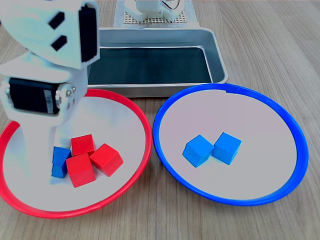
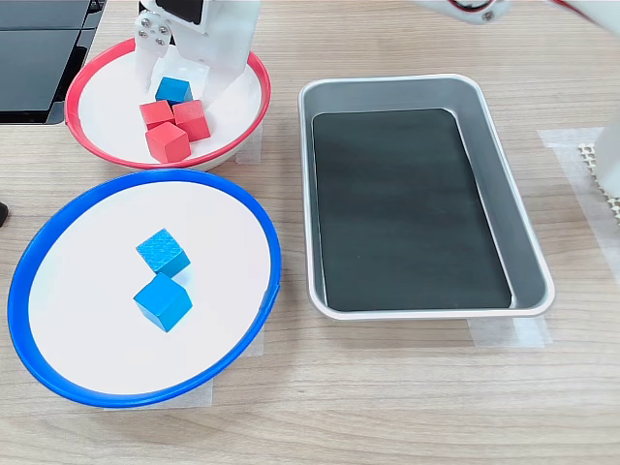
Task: Relocate any misplaced blocks to their matching dishes.
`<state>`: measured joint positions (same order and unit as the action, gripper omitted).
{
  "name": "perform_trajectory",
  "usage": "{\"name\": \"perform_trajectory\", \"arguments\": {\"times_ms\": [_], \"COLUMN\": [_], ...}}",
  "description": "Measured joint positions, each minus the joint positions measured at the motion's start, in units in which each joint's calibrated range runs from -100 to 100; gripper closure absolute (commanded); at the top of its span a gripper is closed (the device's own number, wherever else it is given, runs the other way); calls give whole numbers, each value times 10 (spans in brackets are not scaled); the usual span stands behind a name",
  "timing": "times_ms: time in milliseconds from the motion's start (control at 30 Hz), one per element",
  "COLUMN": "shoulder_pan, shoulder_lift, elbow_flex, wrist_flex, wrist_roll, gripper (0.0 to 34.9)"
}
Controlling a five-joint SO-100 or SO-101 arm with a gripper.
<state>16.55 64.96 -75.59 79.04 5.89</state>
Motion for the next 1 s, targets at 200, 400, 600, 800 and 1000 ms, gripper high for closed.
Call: {"name": "perform_trajectory", "arguments": {"times_ms": [200, 400, 600, 800, 1000], "shoulder_pan": [-1, -1, -1, -2, -3], "shoulder_lift": [4, 5, 5, -7, -85], "elbow_flex": [-2, -2, -2, 11, 63], "wrist_flex": [-10, -13, -13, -7, 2], "wrist_roll": [1, 5, 5, 8, 11], "gripper": [259, 304, 332, 346, 346]}}
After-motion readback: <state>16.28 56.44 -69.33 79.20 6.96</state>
